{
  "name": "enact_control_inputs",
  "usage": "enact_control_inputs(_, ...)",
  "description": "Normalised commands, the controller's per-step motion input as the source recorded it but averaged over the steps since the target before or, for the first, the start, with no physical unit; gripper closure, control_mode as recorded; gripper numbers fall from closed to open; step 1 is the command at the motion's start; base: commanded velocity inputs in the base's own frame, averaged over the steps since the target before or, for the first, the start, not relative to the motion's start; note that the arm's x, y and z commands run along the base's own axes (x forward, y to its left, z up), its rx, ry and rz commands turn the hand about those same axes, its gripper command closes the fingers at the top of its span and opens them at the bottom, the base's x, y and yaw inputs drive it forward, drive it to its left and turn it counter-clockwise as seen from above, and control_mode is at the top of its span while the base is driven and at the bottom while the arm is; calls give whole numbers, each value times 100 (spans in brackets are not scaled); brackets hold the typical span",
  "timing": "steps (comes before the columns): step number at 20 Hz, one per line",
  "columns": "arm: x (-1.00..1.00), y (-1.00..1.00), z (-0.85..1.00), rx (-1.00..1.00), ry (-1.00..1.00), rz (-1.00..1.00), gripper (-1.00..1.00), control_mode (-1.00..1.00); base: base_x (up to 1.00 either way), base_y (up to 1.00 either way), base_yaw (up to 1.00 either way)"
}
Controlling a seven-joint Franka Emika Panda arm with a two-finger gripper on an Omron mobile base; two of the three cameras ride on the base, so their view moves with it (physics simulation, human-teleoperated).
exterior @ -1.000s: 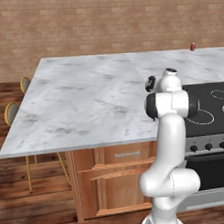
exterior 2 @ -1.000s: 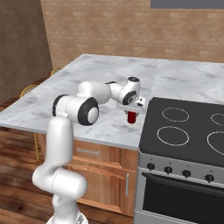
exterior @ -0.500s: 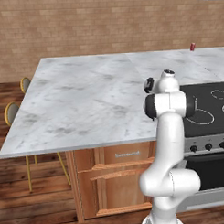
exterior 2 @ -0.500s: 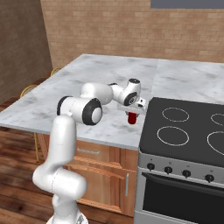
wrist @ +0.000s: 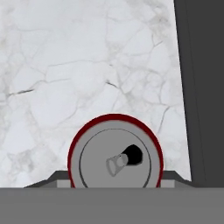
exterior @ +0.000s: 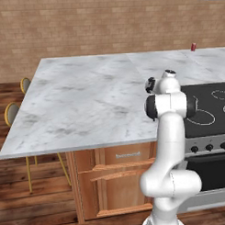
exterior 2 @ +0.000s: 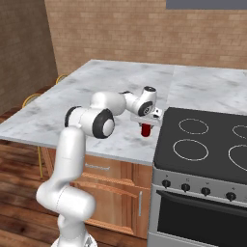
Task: Four empty soda cans are scattered around the kitchen. Gather all the cans and cluster them next to the stove for recycling.
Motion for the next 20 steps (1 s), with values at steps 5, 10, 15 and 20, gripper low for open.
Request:
enact_control_inputs(5,7,0,-23,0,2,0,-100,-100,0,0,0)
enact_control_inputs(10,0,3,-3,0,0,0,-100,-100,0,0,0)
enact_control_inputs(15,0,1,0,-1,0,0,-100,-100,0,0,0)
enact_control_inputs(20,0,3,0,-1,0,0,-100,-100,0,0,0)
